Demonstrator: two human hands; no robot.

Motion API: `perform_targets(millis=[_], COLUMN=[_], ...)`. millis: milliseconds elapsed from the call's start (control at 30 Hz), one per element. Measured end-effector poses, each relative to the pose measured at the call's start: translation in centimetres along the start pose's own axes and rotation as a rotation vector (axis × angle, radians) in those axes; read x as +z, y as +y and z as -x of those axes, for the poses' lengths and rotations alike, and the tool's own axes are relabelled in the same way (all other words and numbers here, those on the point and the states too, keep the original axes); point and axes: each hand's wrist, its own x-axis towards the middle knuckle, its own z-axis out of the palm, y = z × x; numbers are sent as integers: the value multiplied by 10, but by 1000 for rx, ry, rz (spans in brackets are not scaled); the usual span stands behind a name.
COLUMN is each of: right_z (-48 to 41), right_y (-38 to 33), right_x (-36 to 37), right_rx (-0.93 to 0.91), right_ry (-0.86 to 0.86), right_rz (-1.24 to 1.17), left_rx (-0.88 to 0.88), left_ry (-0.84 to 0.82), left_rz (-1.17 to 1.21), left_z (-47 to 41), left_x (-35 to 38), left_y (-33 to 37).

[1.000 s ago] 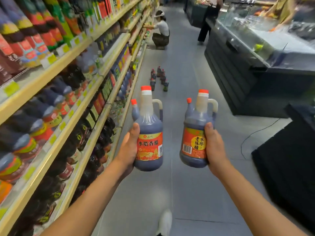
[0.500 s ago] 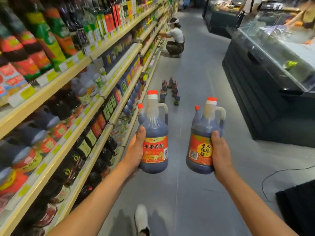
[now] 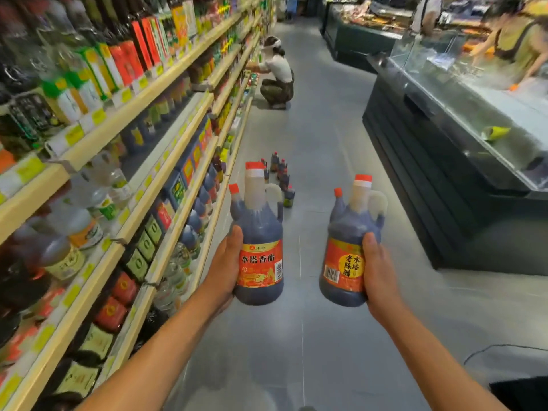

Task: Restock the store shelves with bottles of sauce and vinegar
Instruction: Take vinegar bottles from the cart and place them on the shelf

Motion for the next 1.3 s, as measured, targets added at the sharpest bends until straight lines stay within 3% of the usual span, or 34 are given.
perform_targets(millis=[167,433,567,667,967,1300], right_z=[-102,-279,-367,-424,-571,-674], right_y=[-4,-15,-26,-33,-37,-33], right_x=[11,25,48,79,217,376], right_rx=[-14,-3,-18,-16,-26,11], right_ry=[4,-70,-131,-166,-321,-572], right_rz=[-15,11,17,8,-3,38], left_rx=[-47,-166,-120,-50,43,-7], left_ry=[0,137,231,326,328,546], left_rz=[-2,-4,49,102,134,154], left_z=[-105,-267,-332,-379,-504,-574], left_x=[7,15,16,2,-86,-185], left_y=[4,11,29,36,68,84])
